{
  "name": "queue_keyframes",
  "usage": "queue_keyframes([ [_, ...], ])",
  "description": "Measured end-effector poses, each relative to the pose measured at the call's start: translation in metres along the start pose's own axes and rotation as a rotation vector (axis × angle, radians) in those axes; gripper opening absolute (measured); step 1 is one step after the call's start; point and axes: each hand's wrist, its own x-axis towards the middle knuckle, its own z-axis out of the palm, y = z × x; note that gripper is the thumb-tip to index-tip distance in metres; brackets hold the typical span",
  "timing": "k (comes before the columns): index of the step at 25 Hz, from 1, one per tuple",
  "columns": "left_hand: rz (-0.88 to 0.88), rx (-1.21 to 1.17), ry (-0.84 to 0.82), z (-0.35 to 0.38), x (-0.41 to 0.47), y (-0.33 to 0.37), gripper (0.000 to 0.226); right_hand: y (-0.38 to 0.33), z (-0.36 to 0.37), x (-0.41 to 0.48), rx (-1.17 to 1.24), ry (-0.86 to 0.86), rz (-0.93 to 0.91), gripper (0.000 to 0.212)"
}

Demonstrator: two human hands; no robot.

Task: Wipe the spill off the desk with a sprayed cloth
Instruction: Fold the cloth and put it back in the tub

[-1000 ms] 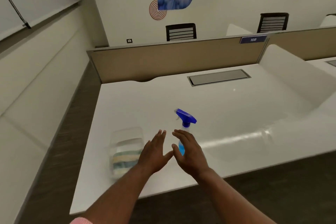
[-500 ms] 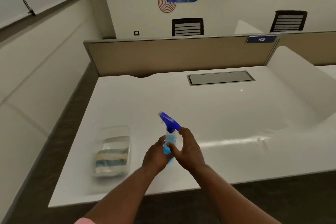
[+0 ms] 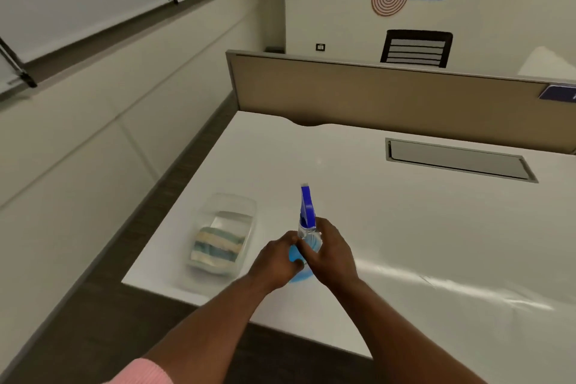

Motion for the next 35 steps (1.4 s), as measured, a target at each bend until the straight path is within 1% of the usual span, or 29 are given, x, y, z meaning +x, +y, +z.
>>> queue_keyframes([
  [4,0.052,-0.024,0.073,-0.025,-0.005,-0.002,0.053,-0.017,0.001,0.015,-0.021,0.028,-0.092,0.052],
  [7,0.065,0.06,0.206,-0.056,-0.006,-0.024,0.075,-0.045,0.005,0.032,-0.055,0.092,-0.156,0.055],
  [9,0.006,0.141,0.319,-0.078,-0.003,-0.052,0.089,-0.068,0.008,0.045,-0.061,0.122,-0.163,0.054],
  [10,-0.037,0.186,0.34,-0.088,-0.002,-0.066,0.097,-0.08,0.009,0.052,-0.06,0.129,-0.155,0.052],
  [11,-0.086,0.226,0.333,-0.098,0.0,-0.082,0.106,-0.094,0.012,0.06,-0.057,0.137,-0.151,0.049],
  [14,-0.214,0.306,0.232,-0.117,0.003,-0.124,0.13,-0.136,0.023,0.083,-0.013,0.176,-0.161,0.041],
  [16,-0.238,0.298,0.178,-0.12,0.004,-0.14,0.143,-0.16,0.035,0.096,0.023,0.196,-0.165,0.042],
  [18,-0.217,0.281,0.152,-0.116,0.005,-0.146,0.151,-0.176,0.05,0.106,0.036,0.188,-0.142,0.044],
  [21,-0.187,0.262,0.161,-0.107,0.006,-0.157,0.155,-0.186,0.08,0.119,0.026,0.152,-0.084,0.05],
  [25,-0.155,0.267,0.181,-0.096,0.007,-0.165,0.152,-0.176,0.113,0.122,-0.02,0.144,-0.027,0.051],
  [29,-0.178,0.268,0.197,-0.095,0.01,-0.165,0.15,-0.162,0.134,0.121,-0.079,0.131,0.025,0.053],
  [35,-0.208,0.26,0.158,-0.097,0.009,-0.162,0.149,-0.148,0.16,0.116,-0.105,0.075,0.085,0.057],
])
